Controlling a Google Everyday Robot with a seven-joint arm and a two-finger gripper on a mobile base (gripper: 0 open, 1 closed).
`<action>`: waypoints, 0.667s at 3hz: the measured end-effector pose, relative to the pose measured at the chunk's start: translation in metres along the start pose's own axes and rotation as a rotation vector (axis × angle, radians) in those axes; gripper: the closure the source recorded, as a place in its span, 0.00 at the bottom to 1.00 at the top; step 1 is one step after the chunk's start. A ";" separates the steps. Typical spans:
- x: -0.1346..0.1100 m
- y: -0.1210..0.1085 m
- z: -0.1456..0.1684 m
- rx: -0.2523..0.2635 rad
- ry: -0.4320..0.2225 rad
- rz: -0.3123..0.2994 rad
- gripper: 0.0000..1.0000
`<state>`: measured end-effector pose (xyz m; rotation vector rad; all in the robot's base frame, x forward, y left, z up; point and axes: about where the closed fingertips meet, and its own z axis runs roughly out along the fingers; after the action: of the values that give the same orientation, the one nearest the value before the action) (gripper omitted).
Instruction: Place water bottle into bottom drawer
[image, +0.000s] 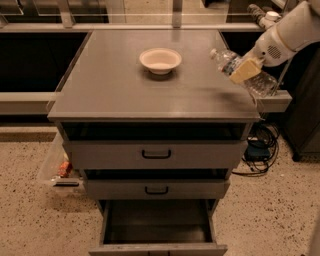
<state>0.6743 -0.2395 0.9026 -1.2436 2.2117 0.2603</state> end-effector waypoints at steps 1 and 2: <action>-0.015 0.024 -0.069 0.160 -0.075 0.048 1.00; 0.000 0.071 -0.098 0.193 -0.071 0.154 1.00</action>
Offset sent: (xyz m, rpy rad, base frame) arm -0.1887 0.0146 -0.0082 0.0379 0.1122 -0.3321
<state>0.5770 -0.2432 0.9741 -0.9489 2.2157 0.1439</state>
